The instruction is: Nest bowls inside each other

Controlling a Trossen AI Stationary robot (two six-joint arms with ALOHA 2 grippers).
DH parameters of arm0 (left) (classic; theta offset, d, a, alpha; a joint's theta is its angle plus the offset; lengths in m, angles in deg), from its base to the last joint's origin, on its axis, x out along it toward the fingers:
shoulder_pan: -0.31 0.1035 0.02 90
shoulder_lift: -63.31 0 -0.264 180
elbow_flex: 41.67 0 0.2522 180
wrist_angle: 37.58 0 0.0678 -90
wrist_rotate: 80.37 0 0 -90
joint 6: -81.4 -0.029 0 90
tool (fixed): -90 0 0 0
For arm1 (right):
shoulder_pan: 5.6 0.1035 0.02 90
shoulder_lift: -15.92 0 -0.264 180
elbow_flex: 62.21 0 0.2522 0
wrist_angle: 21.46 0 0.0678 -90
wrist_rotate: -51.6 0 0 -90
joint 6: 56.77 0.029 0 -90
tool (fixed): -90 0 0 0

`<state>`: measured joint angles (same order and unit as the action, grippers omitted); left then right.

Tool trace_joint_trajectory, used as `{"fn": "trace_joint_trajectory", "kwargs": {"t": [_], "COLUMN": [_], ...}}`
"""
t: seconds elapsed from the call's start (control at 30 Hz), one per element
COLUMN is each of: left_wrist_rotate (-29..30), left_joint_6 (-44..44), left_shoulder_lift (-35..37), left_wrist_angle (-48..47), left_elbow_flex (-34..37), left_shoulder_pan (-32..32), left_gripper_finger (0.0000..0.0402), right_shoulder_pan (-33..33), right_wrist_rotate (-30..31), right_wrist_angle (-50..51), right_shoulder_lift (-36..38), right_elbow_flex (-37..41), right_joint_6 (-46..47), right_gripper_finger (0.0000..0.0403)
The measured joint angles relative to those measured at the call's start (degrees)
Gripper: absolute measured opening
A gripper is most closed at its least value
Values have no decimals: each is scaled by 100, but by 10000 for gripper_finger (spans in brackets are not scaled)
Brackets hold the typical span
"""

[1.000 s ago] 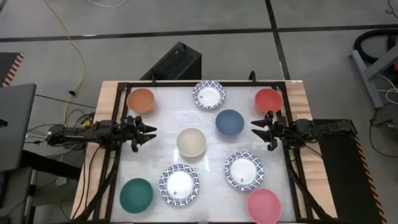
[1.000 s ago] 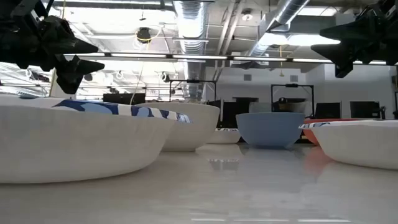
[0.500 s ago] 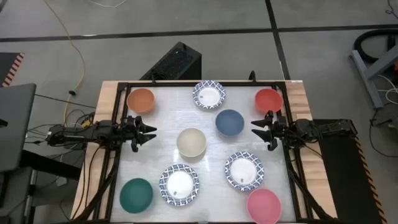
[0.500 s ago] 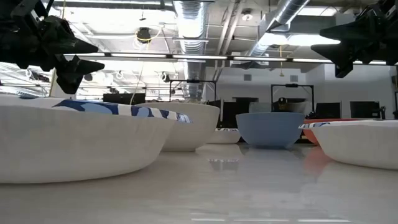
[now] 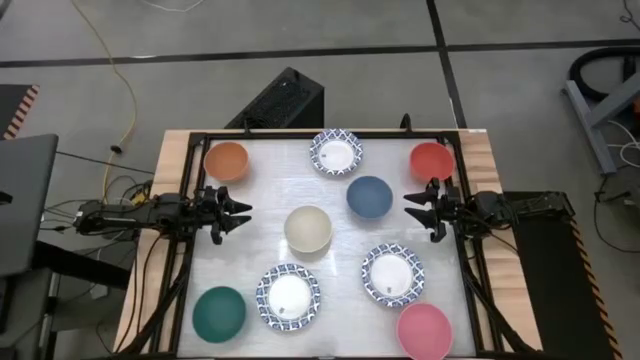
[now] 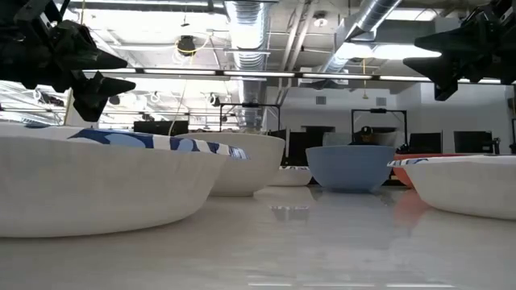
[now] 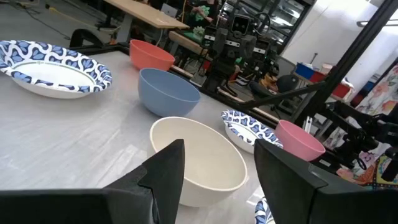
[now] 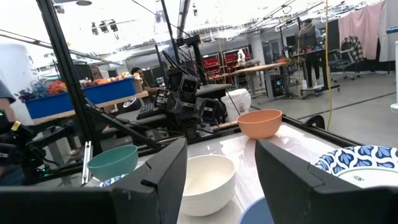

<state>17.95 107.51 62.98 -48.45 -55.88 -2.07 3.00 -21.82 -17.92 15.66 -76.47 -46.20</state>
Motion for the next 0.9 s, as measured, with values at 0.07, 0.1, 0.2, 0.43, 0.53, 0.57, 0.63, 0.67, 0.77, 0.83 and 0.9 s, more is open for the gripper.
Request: {"fn": "trace_joint_trajectory", "kwargs": {"t": [0.07,0.1,0.2,0.43,0.53,0.57,0.63,0.67,0.77,0.83,0.9], "left_wrist_rotate": [0,0,0,0,0,0,0,0,0,0,51], "left_joint_6": [0,0,-9,60,109,154,191,168,163,382,614], "left_shoulder_lift": [0,0,-1,-1,-1,-1,-3,-3,-3,-3,-3], "left_wrist_angle": [0,-1,0,0,0,0,-1,0,0,0,0], "left_elbow_flex": [0,-2,0,-1,0,-1,-1,0,-2,0,0], "left_shoulder_pan": [-2,0,-2,-2,-2,-2,-2,0,-2,-1,-2], "left_gripper_finger": [183,183,183,183,183,183,183,183,183,183,183], "right_shoulder_pan": [0,-2,-2,-2,0,-2,-1,0,-2,-2,0], "right_wrist_rotate": [0,0,0,0,0,0,0,0,0,0,0], "right_wrist_angle": [0,-1,0,-1,0,-1,0,0,0,-2,-1], "right_shoulder_lift": [1,-1,1,1,1,-1,1,-1,-1,1,0], "right_elbow_flex": [1,1,-1,0,-1,1,-1,0,1,0,1], "right_joint_6": [0,-1,0,-1,0,0,-1,-1,0,0,0], "right_gripper_finger": [210,210,210,210,210,210,210,210,210,210,210]}}
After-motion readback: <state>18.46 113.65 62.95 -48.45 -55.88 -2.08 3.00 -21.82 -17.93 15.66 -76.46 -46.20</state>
